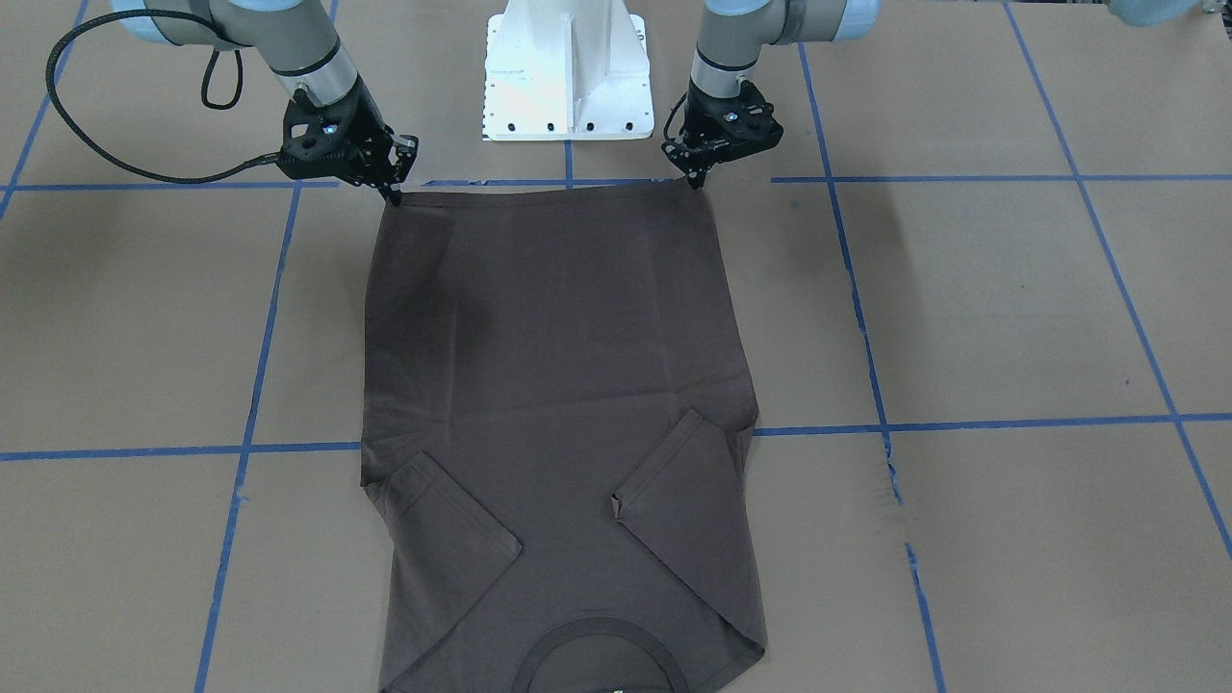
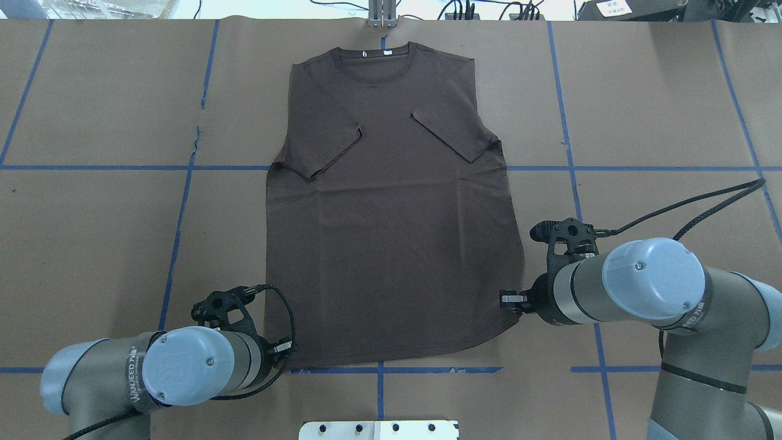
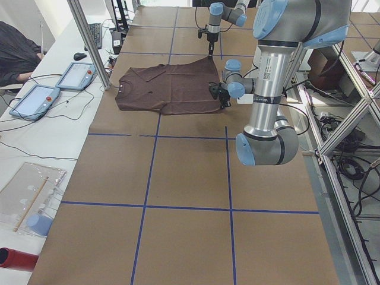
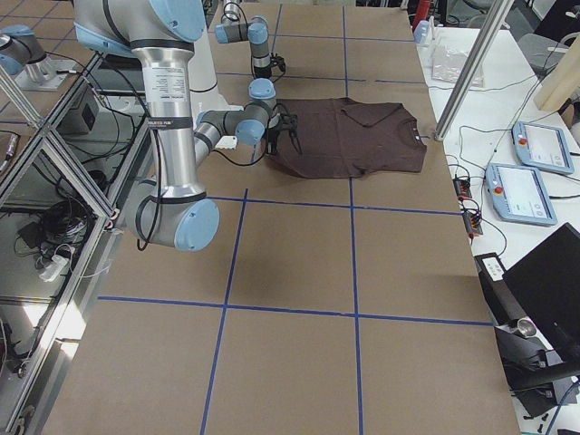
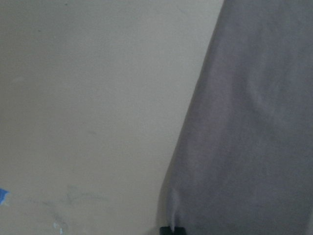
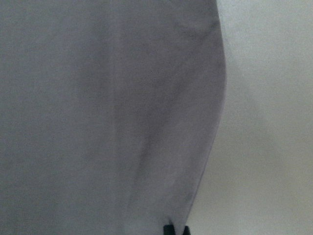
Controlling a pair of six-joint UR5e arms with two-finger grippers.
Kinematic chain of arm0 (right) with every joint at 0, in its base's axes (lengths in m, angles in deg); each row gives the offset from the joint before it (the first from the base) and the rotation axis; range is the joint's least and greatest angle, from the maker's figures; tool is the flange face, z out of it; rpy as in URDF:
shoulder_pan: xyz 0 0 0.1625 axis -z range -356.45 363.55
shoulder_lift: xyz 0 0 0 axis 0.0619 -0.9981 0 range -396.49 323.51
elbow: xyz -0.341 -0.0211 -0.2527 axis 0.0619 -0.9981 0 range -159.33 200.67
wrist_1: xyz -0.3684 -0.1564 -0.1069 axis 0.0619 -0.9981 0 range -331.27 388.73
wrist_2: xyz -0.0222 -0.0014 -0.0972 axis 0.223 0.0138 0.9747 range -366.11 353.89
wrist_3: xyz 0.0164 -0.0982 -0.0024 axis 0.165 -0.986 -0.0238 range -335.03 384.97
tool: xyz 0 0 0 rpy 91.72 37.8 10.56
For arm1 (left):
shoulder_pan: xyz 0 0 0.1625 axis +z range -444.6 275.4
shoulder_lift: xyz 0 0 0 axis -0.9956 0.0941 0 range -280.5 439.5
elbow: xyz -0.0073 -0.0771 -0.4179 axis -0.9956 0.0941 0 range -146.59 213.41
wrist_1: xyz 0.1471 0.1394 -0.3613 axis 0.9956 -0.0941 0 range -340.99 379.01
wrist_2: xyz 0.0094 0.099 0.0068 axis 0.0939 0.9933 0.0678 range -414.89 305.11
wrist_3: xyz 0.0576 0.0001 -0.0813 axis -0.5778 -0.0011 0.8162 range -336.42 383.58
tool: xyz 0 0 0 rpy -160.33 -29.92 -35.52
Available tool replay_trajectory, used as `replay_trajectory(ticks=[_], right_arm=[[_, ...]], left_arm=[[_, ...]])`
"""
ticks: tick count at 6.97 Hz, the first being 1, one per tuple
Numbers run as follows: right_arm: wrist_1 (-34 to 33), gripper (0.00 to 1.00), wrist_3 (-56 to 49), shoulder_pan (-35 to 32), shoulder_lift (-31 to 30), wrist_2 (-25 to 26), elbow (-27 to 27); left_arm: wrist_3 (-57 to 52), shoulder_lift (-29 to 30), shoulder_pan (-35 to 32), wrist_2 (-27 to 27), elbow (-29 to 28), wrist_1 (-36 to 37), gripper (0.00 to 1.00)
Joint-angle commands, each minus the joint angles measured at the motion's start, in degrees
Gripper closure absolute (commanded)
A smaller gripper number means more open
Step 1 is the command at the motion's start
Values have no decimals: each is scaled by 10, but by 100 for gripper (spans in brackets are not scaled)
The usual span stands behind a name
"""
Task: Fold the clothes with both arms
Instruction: 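Grasp the two hem corners with the left and right grippers, then lift the hem with both grippers and fold it toward the collar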
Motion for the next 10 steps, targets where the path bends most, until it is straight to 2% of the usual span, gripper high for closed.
replay_trajectory(ticks=[1, 2, 3, 4, 5, 6, 7, 8, 10], right_arm=[[-5, 100, 6, -8, -32, -36, 39], [-5, 100, 8, 4, -33, -55, 49], [-5, 100, 8, 10, -45, -98, 68], [-5, 100, 8, 11, -75, -141, 101], [-5, 100, 9, 11, -94, -157, 121], [-5, 100, 8, 11, -89, -157, 118], [-3, 100, 2, -27, -69, -152, 97], [-3, 100, -1, -75, -23, -153, 66], [-1, 100, -22, -140, 32, -152, 14]], left_arm=[[-55, -30, -3, -17, 74, 28, 100], [-69, -38, -3, -27, 109, 33, 100], [-87, -38, -2, -28, 141, 46, 100], [-88, -37, 6, -36, 180, 70, 100], [-90, -35, 6, -50, 197, 84, 100], [-103, -34, 5, -54, 198, 85, 100], [-114, -29, 0, -57, 190, 86, 100], [-120, -26, -21, -55, 178, 85, 100], [-209, 7, -124, -69, 137, 86, 100]])
